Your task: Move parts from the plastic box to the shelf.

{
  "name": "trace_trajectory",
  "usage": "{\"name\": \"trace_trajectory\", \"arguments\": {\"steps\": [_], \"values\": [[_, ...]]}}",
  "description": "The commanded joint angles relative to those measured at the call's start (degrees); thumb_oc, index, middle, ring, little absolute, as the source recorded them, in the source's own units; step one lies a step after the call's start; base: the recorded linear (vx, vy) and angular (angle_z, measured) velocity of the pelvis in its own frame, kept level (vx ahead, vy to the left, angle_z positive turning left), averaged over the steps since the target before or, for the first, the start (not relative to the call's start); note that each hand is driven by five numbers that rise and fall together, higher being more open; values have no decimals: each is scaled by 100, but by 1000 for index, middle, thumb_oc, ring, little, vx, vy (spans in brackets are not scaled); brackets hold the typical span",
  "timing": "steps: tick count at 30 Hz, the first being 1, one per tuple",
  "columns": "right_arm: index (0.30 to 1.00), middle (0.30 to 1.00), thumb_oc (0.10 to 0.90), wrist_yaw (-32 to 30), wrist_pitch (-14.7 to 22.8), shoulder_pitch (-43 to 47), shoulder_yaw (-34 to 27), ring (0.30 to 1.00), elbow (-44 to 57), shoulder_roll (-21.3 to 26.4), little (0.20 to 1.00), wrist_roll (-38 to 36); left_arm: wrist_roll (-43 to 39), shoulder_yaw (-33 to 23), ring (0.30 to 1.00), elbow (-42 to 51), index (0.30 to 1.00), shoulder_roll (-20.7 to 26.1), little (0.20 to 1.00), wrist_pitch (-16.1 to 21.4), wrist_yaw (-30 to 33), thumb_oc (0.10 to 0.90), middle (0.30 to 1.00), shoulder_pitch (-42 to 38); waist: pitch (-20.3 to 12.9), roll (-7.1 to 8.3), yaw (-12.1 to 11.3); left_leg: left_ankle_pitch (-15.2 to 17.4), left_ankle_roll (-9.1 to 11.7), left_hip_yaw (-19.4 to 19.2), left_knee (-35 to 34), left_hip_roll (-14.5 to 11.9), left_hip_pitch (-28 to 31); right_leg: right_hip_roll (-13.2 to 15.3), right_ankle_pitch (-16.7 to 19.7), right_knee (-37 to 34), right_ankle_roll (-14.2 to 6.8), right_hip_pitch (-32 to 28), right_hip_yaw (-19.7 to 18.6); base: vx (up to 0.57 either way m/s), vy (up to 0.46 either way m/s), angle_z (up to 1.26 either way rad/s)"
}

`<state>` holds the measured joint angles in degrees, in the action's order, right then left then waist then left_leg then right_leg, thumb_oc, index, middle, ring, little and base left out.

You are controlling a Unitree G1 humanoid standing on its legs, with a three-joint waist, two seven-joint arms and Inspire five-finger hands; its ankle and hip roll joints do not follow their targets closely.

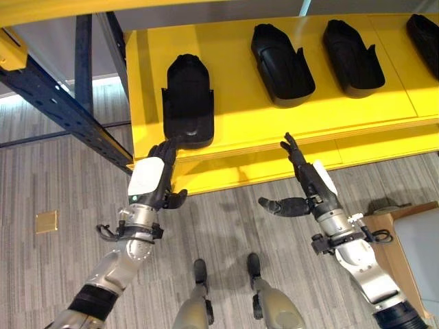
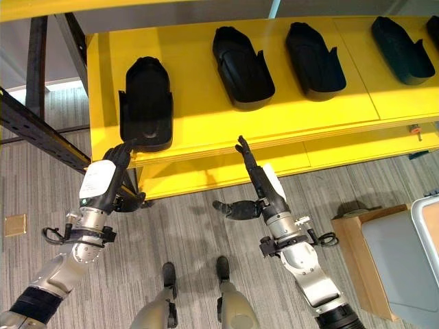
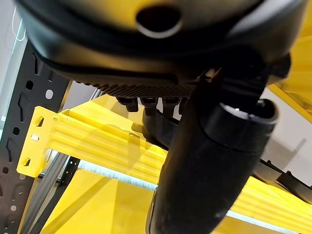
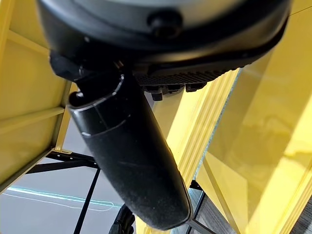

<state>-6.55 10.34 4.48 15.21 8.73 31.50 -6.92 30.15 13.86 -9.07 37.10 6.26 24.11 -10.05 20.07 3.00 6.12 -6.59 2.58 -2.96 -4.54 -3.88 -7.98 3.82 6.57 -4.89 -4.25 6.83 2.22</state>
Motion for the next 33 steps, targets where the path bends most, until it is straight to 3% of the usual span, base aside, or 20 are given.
{"name": "trace_trajectory", "arguments": {"steps": [1, 12, 25, 33], "values": [[1000, 1000, 900, -67, 702, 191, -103, 1000, 517, -2, 1000, -21, 317, -272, 1000, 66, 1000, 254, 1000, 168, 402, 900, 1000, -400, -371, 219, -63, 321, 77, -311, -9, -245, 438, 314, -132, 343, -440, 138, 105, 0, 0, 0], [1000, 1000, 900, -48, 728, 127, -145, 1000, 576, -2, 1000, -21, 695, -251, 1000, 69, 1000, 312, 1000, 117, 396, 900, 1000, -253, -303, 232, -76, 332, 88, -279, -21, -247, 439, 313, -135, 309, -436, 110, 156, 0, 0, 0], [1000, 1000, 900, -98, 805, -19, -261, 1000, 671, 15, 1000, -5, 1147, -494, 1000, 879, 1000, 368, 1000, 276, 596, 900, 1000, 181, -295, 235, -117, 365, 87, -252, -28, -244, 461, 329, -151, 272, -438, 64, 207, 0, 0, 0], [1000, 1000, 900, -148, 804, -19, -277, 1000, 659, 13, 1000, 38, 1345, -319, 1000, 843, 1000, 403, 1000, 257, 535, 900, 1000, 166, -301, 218, -113, 368, 82, -231, -32, -231, 456, 337, -152, 260, -445, 47, 236, 0, 0, 0]]}}
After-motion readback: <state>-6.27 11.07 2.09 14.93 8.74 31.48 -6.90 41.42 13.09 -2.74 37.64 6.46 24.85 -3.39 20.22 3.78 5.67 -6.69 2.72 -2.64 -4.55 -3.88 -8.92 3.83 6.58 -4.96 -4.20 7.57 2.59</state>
